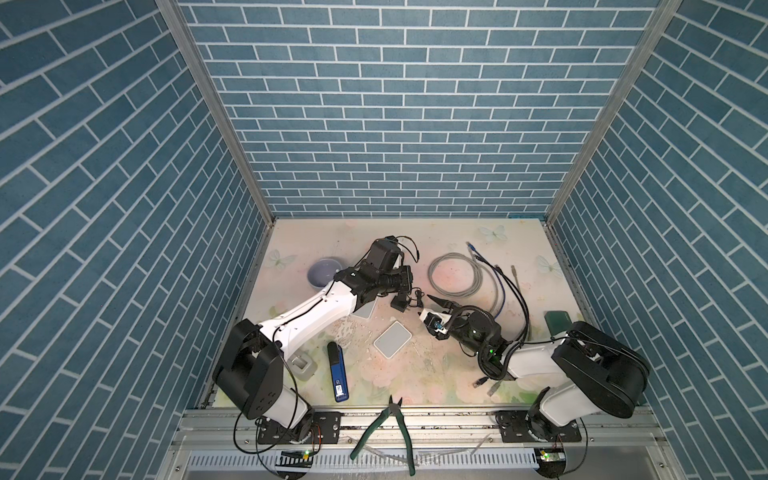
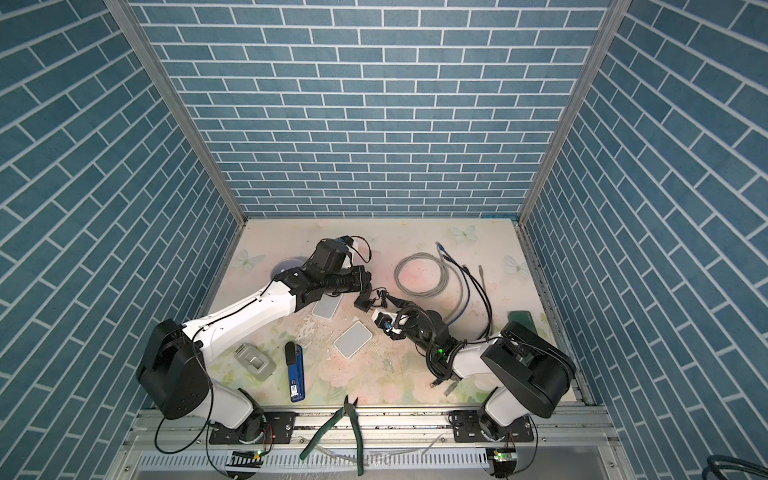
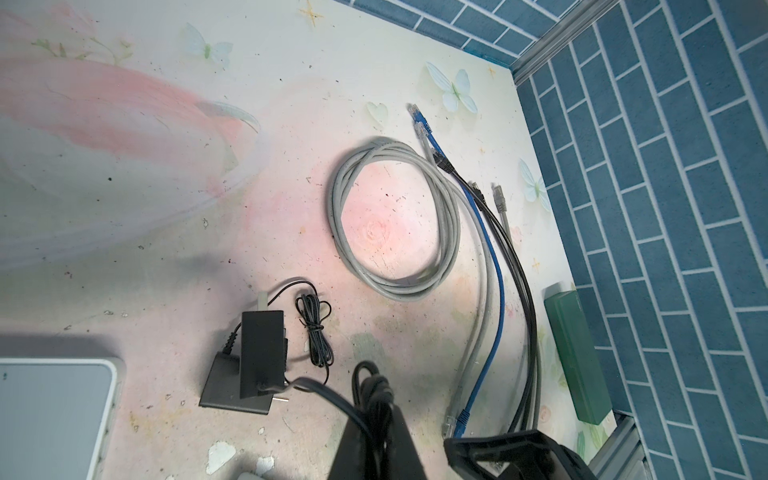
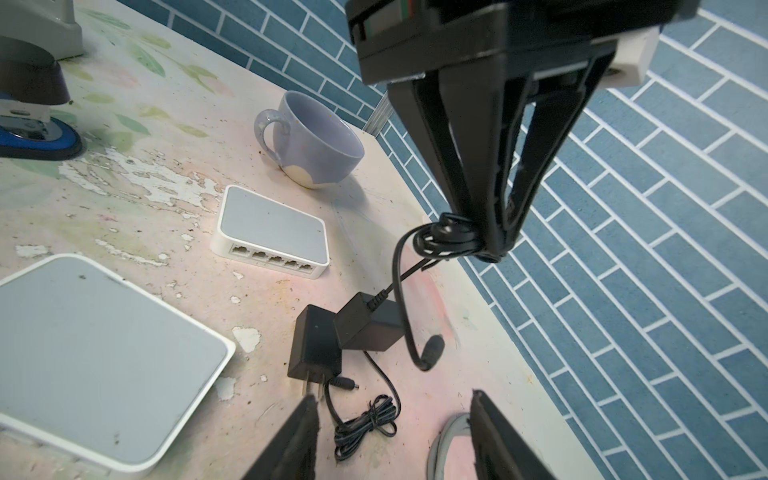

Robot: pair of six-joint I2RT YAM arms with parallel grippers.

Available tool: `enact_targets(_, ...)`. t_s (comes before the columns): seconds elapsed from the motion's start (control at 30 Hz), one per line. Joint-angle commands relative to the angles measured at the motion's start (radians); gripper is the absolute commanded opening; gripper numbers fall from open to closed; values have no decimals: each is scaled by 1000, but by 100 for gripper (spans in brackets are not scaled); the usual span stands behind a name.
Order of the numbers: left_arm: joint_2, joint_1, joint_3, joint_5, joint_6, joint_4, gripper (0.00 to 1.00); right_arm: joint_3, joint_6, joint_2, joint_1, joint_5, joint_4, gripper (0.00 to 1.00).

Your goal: Insert the plug into the switch port

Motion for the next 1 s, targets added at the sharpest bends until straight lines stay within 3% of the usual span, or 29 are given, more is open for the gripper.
enact_targets(0.0,-14,7,27,8,5,-11,0,48,-45,-24,5,-10,-8,56)
enact_targets(0.4,-12,6,22,15,4,-5,0,126,-12,-39,4,14,-165,38)
enact_targets(0.97,-17,6,17,30,3,3,0,187,-12,16,5,32,-183,17)
